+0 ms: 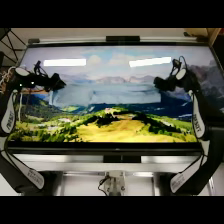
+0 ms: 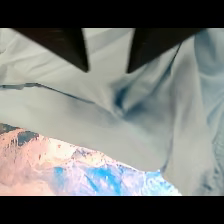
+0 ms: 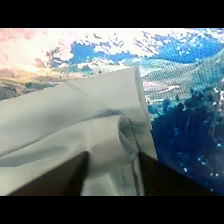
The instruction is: Fold the shirts.
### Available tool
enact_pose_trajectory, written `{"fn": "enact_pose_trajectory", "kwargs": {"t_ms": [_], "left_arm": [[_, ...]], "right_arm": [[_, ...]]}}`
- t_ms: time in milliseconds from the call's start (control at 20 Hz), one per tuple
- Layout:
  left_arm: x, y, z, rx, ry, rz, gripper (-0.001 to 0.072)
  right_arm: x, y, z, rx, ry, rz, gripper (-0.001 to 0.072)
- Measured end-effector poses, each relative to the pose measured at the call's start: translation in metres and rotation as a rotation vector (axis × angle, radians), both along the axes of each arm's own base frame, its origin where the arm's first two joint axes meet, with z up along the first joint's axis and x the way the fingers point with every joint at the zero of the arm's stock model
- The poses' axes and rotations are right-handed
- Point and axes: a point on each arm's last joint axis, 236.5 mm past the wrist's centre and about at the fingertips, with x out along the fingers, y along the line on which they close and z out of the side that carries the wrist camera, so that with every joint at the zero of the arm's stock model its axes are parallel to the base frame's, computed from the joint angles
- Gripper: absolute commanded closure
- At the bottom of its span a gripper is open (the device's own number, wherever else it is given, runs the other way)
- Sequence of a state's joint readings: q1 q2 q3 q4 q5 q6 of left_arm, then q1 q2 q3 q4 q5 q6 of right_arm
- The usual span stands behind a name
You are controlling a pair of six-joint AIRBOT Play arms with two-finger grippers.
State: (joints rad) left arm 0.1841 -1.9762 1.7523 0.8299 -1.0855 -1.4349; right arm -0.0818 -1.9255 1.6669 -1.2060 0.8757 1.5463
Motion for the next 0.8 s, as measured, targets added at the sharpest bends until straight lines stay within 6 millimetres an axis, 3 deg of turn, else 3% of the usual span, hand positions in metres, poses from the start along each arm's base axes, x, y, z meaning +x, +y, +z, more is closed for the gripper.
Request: {"fn": "enact_pose_trajectory", "kwargs": {"t_ms": [50,100,300,450,750,800], "left_arm": [[0.001,-0.003,-0.002,-0.003,0.003,-0.001,0.0024],[0.001,-0.004,-0.002,-0.005,0.005,-0.007,0.0027],[0.003,0.006,0.021,-0.015,-0.004,-0.03,0.0041],[0.001,0.007,0.049,-0.019,-0.023,-0.081,0.0042],[-0.006,-0.008,0.095,-0.007,-0.075,-0.159,0.0042],[-0.007,-0.012,0.102,-0.004,-0.088,-0.166,0.0042]], "right_arm": [[-0.003,0.001,0.0,-0.002,0.008,0.019,0.0113],[-0.006,0.0,0.004,-0.009,0.014,0.041,0.0029],[-0.028,-0.027,0.018,-0.03,0.063,0.082,0.0029],[-0.041,-0.037,0.012,0.043,0.12,0.065,0.0029],[-0.044,0.006,-0.013,0.261,0.181,0.073,0.0044],[-0.044,0.017,-0.015,0.291,0.189,0.078,0.0164]]}}
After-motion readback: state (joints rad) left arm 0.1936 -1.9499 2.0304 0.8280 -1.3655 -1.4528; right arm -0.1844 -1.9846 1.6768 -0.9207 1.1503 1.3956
